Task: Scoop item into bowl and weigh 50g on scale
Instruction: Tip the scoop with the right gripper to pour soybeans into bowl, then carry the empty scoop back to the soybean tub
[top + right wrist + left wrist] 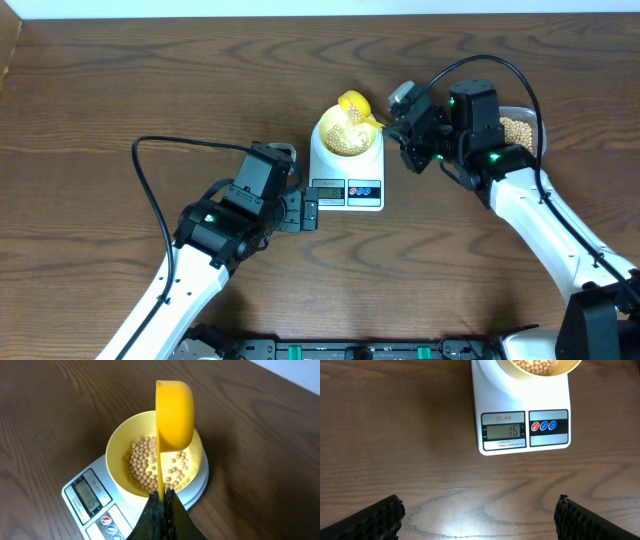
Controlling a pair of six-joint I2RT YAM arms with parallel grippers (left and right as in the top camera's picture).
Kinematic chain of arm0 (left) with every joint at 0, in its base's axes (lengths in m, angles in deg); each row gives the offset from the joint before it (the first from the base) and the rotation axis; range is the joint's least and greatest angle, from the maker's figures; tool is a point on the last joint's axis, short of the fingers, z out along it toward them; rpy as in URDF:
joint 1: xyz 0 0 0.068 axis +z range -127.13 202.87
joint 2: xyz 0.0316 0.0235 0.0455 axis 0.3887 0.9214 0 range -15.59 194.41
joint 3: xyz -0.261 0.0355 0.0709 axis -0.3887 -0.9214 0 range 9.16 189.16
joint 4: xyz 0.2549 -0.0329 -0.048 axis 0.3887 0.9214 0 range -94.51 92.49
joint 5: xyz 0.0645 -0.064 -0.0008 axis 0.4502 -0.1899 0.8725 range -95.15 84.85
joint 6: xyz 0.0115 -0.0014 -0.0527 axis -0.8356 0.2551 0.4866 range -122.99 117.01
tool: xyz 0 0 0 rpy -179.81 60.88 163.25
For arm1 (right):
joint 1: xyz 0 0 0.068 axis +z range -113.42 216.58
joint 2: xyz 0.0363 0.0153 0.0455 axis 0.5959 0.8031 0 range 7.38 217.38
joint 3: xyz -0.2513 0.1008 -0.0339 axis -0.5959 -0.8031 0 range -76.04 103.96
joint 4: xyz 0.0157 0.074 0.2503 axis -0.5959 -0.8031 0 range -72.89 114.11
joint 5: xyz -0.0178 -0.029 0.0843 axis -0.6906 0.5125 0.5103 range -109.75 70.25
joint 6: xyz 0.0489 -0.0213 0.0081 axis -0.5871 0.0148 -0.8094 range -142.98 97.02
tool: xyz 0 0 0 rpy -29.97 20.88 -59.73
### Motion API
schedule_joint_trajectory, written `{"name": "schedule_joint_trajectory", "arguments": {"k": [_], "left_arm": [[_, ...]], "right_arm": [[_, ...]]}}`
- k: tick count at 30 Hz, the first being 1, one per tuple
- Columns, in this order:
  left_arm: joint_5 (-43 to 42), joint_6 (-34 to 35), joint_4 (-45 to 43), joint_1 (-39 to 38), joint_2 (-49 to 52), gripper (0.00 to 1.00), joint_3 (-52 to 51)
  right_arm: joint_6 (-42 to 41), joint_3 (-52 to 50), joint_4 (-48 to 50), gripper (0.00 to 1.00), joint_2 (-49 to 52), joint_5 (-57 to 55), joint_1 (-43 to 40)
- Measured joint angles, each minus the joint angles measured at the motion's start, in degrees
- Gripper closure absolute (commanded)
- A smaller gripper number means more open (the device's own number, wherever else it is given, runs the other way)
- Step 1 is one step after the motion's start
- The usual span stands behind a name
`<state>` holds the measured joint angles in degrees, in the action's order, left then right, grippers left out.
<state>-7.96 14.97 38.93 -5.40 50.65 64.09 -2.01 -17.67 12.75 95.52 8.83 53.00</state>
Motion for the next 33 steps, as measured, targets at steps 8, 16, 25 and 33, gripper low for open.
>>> {"name": "schedule_joint_trajectory", "arguments": {"k": [8,16,25,33], "left_arm": [[0.0,0.0,0.0,0.0,-0.02,0.02,0.0],[0.0,0.0,0.0,0.0,-0.02,0.02,0.0],[0.0,0.0,0.0,0.0,-0.02,0.02,0.0],[0.0,0.0,0.0,0.0,0.0,0.02,0.0]], "right_arm": [[6.8,0.0,0.07,0.99,0.0,-0.04,0.0],[9.81,0.0,3.98,0.99,0.0,-0.11,0.02],[-1.73,0.0,5.05,0.99,0.0,-0.07,0.02],[-24.2,0.0,5.03,0.99,-0.07,0.11,-0.79]]}}
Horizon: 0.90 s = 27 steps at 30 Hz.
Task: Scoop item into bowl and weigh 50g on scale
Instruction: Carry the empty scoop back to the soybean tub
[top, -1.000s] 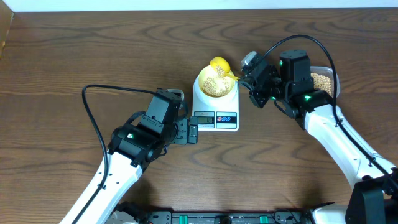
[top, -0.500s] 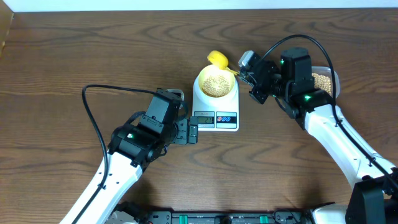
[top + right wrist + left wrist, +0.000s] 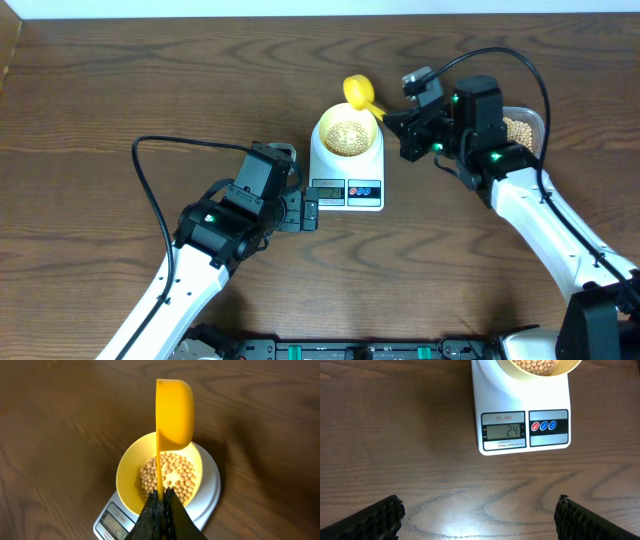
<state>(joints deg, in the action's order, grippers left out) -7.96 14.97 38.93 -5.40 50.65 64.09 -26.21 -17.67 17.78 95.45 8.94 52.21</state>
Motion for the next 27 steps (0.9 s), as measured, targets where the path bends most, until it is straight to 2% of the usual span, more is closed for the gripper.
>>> {"name": "schedule_joint_trajectory", "arguments": {"k": [8,16,22,27], "left_arm": [[0.0,0.0,0.0,0.0,-0.02,0.02,0.0],[0.0,0.0,0.02,0.0,0.0,0.02,0.0],[0.02,0.0,-0.04,0.0,0.0,0.02,0.0],[0.0,0.0,-0.02,0.0,0.0,0.02,0.0]], "right_arm": [[-5.9,0.0,-3.5,0.99,-7.76,-2.84,-8.09],[-6.93,0.0,-16.52,0.99,-17.92,-11.98,-18.01],[-5.33,-0.07,-29.05,0.99,-17.64,-23.1,-20.76],[-4.55,-0.07,-32.0,0.99,-14.29,-28.48,-20.79]]}}
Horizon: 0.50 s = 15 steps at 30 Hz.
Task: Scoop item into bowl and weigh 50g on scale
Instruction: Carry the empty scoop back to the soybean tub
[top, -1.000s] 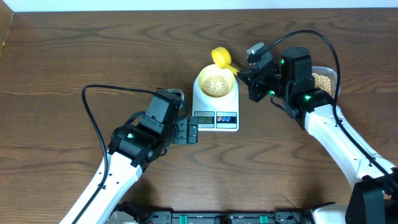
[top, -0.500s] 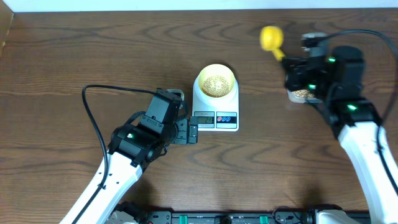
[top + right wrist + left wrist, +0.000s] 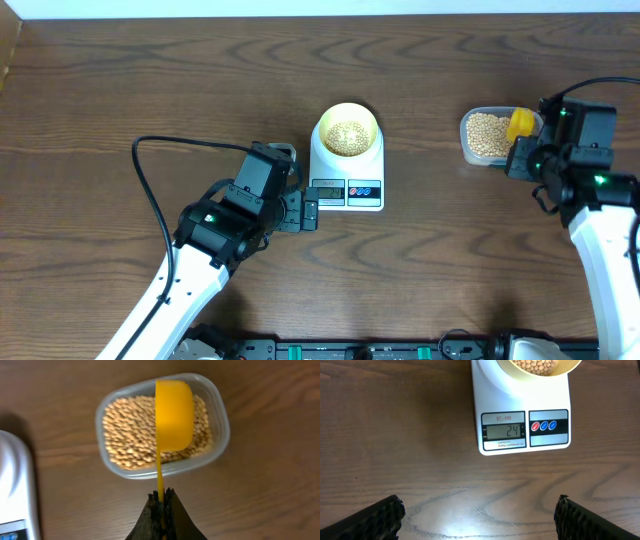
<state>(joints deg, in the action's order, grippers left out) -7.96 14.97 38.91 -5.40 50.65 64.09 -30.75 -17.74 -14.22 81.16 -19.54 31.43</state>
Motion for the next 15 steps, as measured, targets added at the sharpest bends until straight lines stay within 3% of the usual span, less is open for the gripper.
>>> {"name": "schedule_joint_trajectory", "arguments": {"k": [15], "left_arm": [[0.0,0.0,0.0,0.0,0.0,0.02,0.0]], "right_arm": [[0.63,0.0,3.34,0.99,8.81,-3.13,0.02]]}}
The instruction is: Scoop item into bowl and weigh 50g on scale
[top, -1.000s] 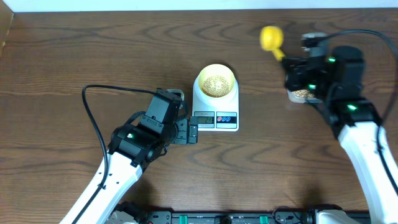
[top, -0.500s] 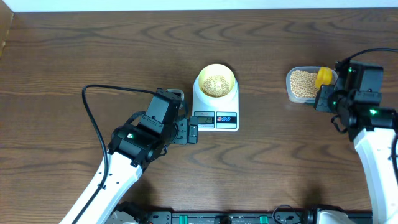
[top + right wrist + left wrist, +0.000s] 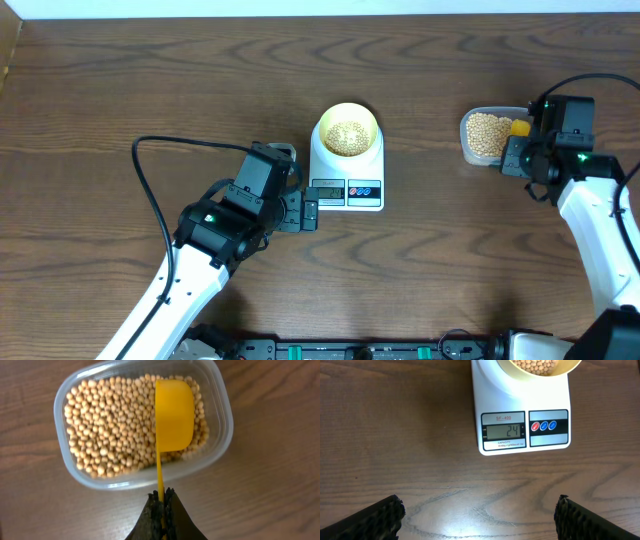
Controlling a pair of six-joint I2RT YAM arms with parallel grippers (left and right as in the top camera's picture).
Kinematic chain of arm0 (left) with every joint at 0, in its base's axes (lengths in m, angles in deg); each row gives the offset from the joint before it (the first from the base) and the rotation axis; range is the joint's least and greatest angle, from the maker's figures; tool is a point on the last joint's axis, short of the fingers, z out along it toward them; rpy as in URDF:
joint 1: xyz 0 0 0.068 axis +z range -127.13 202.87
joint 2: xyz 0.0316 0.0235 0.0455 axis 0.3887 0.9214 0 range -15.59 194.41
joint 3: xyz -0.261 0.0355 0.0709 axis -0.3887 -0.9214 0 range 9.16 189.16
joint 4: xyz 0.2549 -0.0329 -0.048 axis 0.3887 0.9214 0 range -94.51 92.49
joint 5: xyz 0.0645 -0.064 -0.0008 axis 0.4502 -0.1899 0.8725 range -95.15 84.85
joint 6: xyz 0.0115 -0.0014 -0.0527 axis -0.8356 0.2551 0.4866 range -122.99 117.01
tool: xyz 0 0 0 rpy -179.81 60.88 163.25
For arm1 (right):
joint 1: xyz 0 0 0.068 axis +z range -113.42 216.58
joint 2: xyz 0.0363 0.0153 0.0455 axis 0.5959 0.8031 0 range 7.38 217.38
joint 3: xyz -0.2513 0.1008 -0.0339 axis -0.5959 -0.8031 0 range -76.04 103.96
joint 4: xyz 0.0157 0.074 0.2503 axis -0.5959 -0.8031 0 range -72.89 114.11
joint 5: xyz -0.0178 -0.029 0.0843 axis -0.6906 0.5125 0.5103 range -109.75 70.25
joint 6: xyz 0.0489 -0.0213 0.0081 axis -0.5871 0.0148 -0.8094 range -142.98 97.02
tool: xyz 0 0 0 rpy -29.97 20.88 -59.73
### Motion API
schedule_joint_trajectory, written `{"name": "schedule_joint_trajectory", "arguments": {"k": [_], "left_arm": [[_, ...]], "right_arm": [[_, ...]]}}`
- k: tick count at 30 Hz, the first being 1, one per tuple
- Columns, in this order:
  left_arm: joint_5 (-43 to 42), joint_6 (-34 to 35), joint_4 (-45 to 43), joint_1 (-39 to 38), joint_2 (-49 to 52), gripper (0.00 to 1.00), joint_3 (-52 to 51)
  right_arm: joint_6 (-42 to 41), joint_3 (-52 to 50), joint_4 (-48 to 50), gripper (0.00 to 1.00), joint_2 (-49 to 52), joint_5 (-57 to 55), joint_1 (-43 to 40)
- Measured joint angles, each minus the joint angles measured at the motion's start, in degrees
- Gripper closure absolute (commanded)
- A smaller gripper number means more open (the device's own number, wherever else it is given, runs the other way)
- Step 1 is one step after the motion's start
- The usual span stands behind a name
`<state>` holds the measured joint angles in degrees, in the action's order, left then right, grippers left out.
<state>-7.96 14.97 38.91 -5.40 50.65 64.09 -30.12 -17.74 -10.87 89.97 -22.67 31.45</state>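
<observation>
A yellow bowl [image 3: 347, 131] of soybeans stands on the white scale [image 3: 345, 180], whose display [image 3: 503, 431] reads 24. My right gripper [image 3: 161, 494] is shut on the handle of a yellow scoop [image 3: 174, 415]. The scoop's cup is turned on its side over the right part of the clear tub [image 3: 220, 435] of soybeans [image 3: 112, 435]. In the overhead view the scoop [image 3: 520, 127] shows at the tub's right end. My left gripper [image 3: 479, 512] is open and empty, low over the table just in front of the scale.
The tub [image 3: 470, 152] sits at the right of the table, well apart from the scale. The left arm [image 3: 215, 228] lies to the scale's front left, with its black cable [image 3: 145, 185] looping over the wood. The table's far edge [image 3: 320, 15] runs along the top.
My right gripper has come down closer to the tub, which fills more of the wrist view, and the scoop now sits lower over the beans. The left arm and the reading of 24 are unchanged.
First the scoop was tipped over the bowl and the scale read 15. Then it was held beyond the bowl and the reading was 24. After that my right gripper was over the bean tub at the right, and now it is lower there.
</observation>
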Motion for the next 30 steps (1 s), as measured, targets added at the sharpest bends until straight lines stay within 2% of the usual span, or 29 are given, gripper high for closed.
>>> {"name": "schedule_joint_trajectory", "arguments": {"k": [6,20,30], "left_arm": [[0.0,0.0,0.0,0.0,0.0,0.02,0.0],[0.0,0.0,0.0,0.0,0.0,0.02,0.0],[0.0,0.0,0.0,0.0,0.0,0.02,0.0]], "right_arm": [[-0.02,0.0,1.42,0.99,1.73,0.79,0.0],[-0.04,0.0,1.44,0.99,3.08,15.08,-0.24],[-2.64,0.0,1.42,0.99,3.19,16.9,-0.46]]}}
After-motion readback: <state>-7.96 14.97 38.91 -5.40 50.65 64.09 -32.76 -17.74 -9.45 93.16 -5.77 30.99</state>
